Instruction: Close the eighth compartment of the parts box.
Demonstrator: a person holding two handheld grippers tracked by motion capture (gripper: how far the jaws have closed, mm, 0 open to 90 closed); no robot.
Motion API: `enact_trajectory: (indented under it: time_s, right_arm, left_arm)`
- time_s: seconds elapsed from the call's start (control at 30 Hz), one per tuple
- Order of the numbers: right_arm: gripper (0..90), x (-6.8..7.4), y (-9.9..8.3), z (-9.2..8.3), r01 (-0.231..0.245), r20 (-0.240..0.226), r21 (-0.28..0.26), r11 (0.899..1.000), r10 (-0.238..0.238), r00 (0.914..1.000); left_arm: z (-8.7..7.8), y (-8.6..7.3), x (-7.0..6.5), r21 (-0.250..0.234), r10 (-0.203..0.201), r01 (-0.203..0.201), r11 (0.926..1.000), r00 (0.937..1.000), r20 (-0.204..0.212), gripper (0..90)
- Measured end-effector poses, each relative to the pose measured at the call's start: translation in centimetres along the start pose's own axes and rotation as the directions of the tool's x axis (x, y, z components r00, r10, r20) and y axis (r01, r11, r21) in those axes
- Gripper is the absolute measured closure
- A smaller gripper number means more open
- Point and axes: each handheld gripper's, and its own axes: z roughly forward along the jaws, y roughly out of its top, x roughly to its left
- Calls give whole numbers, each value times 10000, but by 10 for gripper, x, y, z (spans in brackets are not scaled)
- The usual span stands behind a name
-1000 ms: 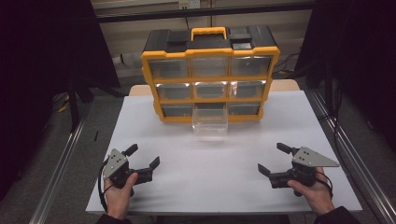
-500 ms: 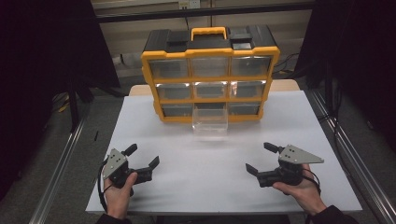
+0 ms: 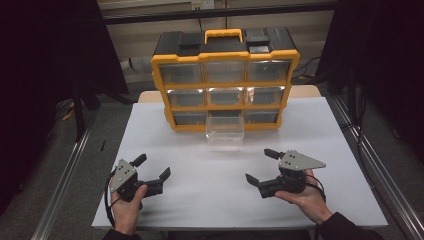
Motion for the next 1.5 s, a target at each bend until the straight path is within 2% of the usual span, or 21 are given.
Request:
enact_trajectory:
  time_s: [0.07,0.1,0.2,0.5,0.63,0.7,0.8,0.97,1.17,1.4,1.5]
  right_arm:
    - [8,1,2,2,-25,10,4,10000,25,10000]
    - [8,2,3,4,13,-153,-11,10000,-13,9999]
    - [13,4,6,13,85,-250,-55,9999,-86,9996]
    - [14,3,11,30,209,-253,-7,9998,-209,9995]
    - [55,5,12,42,242,-392,90,9997,-238,9989]
    - [84,6,12,45,298,-454,150,9994,-291,9985]
    - [96,7,13,51,342,-557,96,9994,-336,9979]
    - [123,9,15,58,398,-554,64,9992,-394,9977]
    - [173,13,17,71,389,-776,97,9992,-380,9963]
    - [277,10,19,79,363,-859,87,9993,-354,9957]
    - [296,9,18,83,266,-890,95,9996,-256,9957]
  left_arm:
    - [0,0,0,52,69,-69,10000,10000,1,28]
    - [0,0,0,44,61,-61,10000,10000,-2,28]
    - [0,0,0,6,15,-15,10000,10000,-1,28]
    - [0,0,0,0,58,-58,10000,10000,-46,28]
    - [0,0,-1,-46,-69,69,10000,9999,-106,28]
    - [0,1,0,-60,49,-50,10000,9999,-133,28]
    - [0,0,0,-73,-80,79,9999,9999,-111,28]
    - [0,1,0,-95,40,-41,9999,9999,-125,28]
    - [0,1,-1,-70,45,-46,10000,9999,-96,28]
    - [-1,1,0,-84,61,-62,9999,9999,-129,28]
    - [-1,1,0,-89,61,-62,9999,9999,-131,28]
